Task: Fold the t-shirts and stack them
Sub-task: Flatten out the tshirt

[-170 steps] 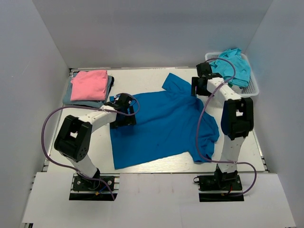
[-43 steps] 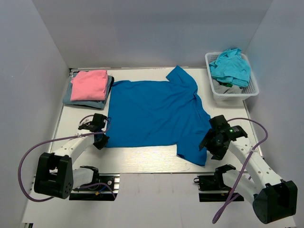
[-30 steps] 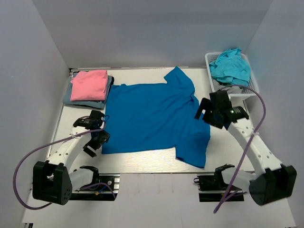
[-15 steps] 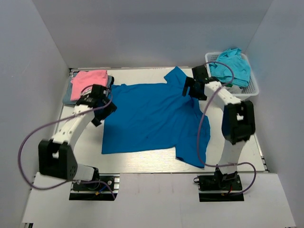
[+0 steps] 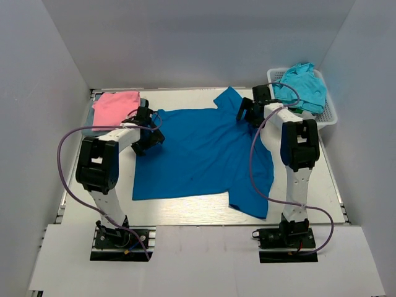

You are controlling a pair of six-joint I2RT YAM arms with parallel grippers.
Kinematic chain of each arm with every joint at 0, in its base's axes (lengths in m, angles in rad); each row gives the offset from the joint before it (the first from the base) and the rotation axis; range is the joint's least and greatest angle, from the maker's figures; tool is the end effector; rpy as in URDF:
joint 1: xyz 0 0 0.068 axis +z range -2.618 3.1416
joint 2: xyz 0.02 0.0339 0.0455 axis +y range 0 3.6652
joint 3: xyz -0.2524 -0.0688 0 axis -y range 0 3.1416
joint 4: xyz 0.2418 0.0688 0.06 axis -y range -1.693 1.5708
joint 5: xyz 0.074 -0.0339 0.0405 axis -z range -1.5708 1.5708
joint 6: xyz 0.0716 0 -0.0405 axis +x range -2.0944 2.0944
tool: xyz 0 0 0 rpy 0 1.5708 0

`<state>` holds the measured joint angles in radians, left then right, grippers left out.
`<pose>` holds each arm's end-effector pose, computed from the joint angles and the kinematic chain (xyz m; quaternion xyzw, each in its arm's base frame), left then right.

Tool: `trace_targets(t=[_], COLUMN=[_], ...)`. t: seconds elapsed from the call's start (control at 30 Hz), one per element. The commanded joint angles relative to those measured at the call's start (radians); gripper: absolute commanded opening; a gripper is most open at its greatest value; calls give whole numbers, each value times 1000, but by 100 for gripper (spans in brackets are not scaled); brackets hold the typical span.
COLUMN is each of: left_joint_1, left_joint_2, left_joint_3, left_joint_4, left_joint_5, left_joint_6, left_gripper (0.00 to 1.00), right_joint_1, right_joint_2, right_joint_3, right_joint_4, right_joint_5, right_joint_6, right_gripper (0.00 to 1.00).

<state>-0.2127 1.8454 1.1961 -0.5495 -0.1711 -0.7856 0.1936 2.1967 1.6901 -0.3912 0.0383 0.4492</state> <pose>0.3641 -0.0662 0.1234 -0.2918 0.9348 -0.0145 0.2020 0.4903 0.0933 0.1394 0.1266 0.9352 0.0871 0.3189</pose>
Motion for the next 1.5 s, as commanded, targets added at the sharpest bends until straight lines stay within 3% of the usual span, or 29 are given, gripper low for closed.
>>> trace_targets(t=[0.0, 0.4, 0.73, 0.93, 1.2, 1.47], left_joint_1=[-4, 9, 9, -1, -1, -1], left_joint_2=[2, -21, -118, -173, -164, -55], left_joint_3=[30, -113, -147, -147, 23, 197], left_joint_4=[33, -16, -87, -54, -14, 91], left_joint_5=[-1, -47, -73, -52, 15, 85], left_joint_6=[20, -9, -30, 21, 107, 187], left_gripper=[100, 100, 100, 100, 100, 100], right_joint_1=[-22, -109, -112, -109, -79, -8], right_joint_2=[26, -129, -155, -117, -90, -183], right_joint_3=[-47, -270, -251, -163, -41, -79], right_joint_4=[6, 84, 98, 138, 109, 137], right_joint_5=[21, 89, 115, 120, 92, 43], right_joint_6=[58, 154, 125, 1, -135, -218], right_gripper=[90, 90, 90, 90, 90, 90])
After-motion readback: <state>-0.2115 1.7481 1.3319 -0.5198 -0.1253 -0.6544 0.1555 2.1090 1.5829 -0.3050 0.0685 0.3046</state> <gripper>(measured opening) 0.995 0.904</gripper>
